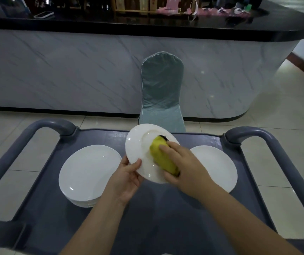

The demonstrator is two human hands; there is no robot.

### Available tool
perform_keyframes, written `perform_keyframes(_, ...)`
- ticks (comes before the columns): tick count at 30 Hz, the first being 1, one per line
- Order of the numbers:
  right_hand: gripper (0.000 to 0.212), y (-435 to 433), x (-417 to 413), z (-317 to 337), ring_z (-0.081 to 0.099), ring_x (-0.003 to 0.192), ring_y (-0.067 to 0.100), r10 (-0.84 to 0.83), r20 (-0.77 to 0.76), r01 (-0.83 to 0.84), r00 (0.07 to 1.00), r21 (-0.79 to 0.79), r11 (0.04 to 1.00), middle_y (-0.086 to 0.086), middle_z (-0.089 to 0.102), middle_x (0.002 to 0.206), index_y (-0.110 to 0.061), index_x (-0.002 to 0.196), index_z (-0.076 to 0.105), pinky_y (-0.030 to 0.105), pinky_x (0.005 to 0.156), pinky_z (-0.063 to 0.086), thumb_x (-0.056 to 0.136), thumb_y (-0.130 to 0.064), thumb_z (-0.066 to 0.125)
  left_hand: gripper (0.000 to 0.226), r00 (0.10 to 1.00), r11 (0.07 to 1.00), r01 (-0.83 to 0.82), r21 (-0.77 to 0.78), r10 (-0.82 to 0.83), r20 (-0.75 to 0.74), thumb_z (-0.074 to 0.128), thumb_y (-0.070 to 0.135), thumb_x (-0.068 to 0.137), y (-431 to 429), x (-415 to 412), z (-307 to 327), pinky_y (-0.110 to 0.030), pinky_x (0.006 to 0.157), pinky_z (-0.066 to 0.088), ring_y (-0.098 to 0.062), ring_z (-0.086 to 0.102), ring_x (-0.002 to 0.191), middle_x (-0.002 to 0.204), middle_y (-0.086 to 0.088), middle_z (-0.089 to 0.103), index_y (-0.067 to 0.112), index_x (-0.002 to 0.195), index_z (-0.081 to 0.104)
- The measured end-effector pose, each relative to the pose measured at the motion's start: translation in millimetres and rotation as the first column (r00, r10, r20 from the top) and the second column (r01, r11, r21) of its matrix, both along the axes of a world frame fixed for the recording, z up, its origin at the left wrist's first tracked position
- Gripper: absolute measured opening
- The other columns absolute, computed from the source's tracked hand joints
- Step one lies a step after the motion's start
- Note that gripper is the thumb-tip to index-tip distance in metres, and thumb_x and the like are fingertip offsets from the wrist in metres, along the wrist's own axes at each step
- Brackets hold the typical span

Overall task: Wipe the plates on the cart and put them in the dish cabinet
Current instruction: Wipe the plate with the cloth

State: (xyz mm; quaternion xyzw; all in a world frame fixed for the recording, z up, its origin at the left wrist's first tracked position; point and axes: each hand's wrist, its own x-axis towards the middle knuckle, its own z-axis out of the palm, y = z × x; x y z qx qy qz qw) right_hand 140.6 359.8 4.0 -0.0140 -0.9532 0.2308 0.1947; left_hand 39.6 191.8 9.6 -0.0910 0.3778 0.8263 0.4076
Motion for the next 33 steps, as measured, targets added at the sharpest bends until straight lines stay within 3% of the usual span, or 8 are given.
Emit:
perform_keyframes(4,0.06,32.1,4.4,-14.0,0.04,0.128,0.026,-0.172,-0.052,0.163,0.984,-0.146,0.976,-0.003,0.046,0.139,-0.039,0.134,0.046,0.047,0.111,0.028,0.077,-0.049,0.06,0.045,0.998,0.998,0.066,0.005,-0.066,-0.024,0.059,-0.003,0.074,-1.7,10.6,-7.4,-0.037,0.079,0.059,-0.022,0.071,0.089,0.107,-0.01,0.071,0.011,0.116,0.058)
perform_keyframes(6,0.055,20.5,-18.6,-7.9,0.032,0.136,0.026,-0.204,-0.047,0.186,0.978,-0.25,0.95,-0.001,0.034,0.151,-0.039,0.134,0.048,0.043,0.116,0.023,0.081,-0.049,0.058,0.046,0.992,0.993,0.118,0.015,-0.117,-0.043,0.059,-0.004,0.074,4.4,18.5,-6.6,-0.038,0.072,0.061,-0.023,0.071,0.089,0.108,-0.011,0.07,0.011,0.118,0.058)
perform_keyframes(12,0.051,-7.3,10.9,-12.8,0.036,0.135,0.024,0.117,-0.092,-0.125,0.989,-0.092,0.988,0.004,0.036,0.151,-0.027,0.135,0.055,0.035,0.114,0.026,0.084,-0.027,0.06,0.048,0.994,0.994,0.096,0.045,-0.093,-0.054,0.059,-0.002,0.076,2.5,12.6,-6.5,-0.033,0.073,0.06,-0.023,0.07,0.091,0.112,-0.013,0.068,0.011,0.122,0.057)
perform_keyframes(17,0.044,40.3,17.1,-27.0,0.039,0.126,0.014,-0.296,-0.111,0.253,0.949,-0.294,0.922,-0.006,0.04,0.147,-0.034,0.128,0.058,0.045,0.109,0.032,0.084,-0.039,0.056,0.051,0.974,0.98,0.196,-0.028,-0.198,-0.11,0.058,-0.011,0.07,10.9,25.2,-7.5,-0.033,0.064,0.059,-0.021,0.07,0.087,0.105,-0.009,0.07,0.012,0.116,0.058)
perform_keyframes(19,0.046,27.6,-9.2,-9.6,0.037,0.128,0.019,-0.352,-0.082,0.307,0.932,-0.334,0.891,-0.002,0.039,0.148,-0.034,0.128,0.057,0.046,0.111,0.029,0.083,-0.041,0.053,0.054,0.967,0.977,0.208,-0.035,-0.211,-0.14,0.059,-0.013,0.071,12.8,23.6,-5.9,-0.034,0.067,0.059,-0.023,0.069,0.091,0.107,-0.01,0.069,0.011,0.119,0.057)
perform_keyframes(25,0.054,0.3,29.9,-18.7,0.04,0.125,0.031,0.085,-0.122,-0.093,0.989,-0.057,0.994,-0.002,0.037,0.151,-0.033,0.135,0.053,0.034,0.112,0.026,0.082,-0.025,0.061,0.054,0.965,0.983,0.184,0.006,-0.18,-0.188,0.066,-0.017,0.066,2.7,6.3,-4.9,-0.035,0.076,0.059,-0.026,0.069,0.094,0.106,-0.012,0.071,0.011,0.111,0.061)
perform_keyframes(30,0.047,41.4,15.0,-12.5,0.04,0.123,0.025,-0.289,-0.145,0.247,0.946,-0.253,0.935,-0.011,0.04,0.147,-0.039,0.131,0.054,0.034,0.112,0.025,0.084,-0.036,0.056,0.053,0.954,0.973,0.229,-0.024,-0.229,-0.195,0.061,-0.01,0.064,13.5,27.2,-9.0,-0.034,0.075,0.059,-0.022,0.069,0.095,0.108,-0.009,0.07,0.011,0.113,0.058)
perform_keyframes(33,0.046,9.3,-11.7,7.2,0.038,0.123,0.022,-0.218,-0.158,0.178,0.963,-0.235,0.956,-0.006,0.043,0.145,-0.032,0.129,0.06,0.028,0.111,0.021,0.083,-0.036,0.056,0.062,0.962,0.98,0.196,-0.017,-0.196,-0.192,0.064,-0.009,0.065,14.7,21.7,-5.8,-0.038,0.081,0.057,-0.027,0.065,0.102,0.116,-0.013,0.065,0.009,0.123,0.054)
